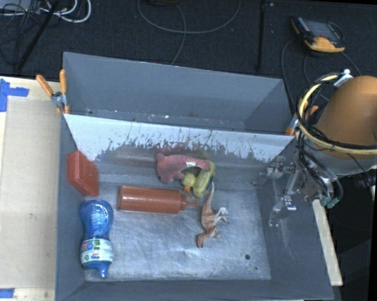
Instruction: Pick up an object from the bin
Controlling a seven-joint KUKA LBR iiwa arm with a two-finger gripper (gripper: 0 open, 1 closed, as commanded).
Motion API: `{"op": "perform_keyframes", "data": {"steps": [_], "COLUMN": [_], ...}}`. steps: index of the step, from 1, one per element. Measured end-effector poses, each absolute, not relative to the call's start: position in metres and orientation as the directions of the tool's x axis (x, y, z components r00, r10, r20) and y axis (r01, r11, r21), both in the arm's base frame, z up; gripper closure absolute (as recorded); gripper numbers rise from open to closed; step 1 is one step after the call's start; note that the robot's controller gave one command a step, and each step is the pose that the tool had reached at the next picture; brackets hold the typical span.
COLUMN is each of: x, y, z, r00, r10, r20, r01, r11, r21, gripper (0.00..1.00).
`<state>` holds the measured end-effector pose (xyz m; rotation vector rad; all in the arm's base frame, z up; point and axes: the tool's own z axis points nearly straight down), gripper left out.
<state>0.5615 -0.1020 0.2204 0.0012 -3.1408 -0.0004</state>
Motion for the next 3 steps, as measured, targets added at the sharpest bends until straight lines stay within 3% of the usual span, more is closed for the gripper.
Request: {"op": "perform_keyframes", "data": {"steps": [1,2,3], "x": [0.561,0.564,0.565], "y": [-0.089,-0.039,-0.042], "z": [0.187,0.139,0.129], "r00": [-0.991,-0.946,-0.877], "r10": [-0.131,-0.323,-0.481], "r20": [-0.002,0.001,0.000], "r01": [-0.131,-0.323,-0.481], "r11": [0.991,0.946,0.877], "r21": [0.000,0.001,0.002], "gripper": [0.00,0.00,0.00]}}
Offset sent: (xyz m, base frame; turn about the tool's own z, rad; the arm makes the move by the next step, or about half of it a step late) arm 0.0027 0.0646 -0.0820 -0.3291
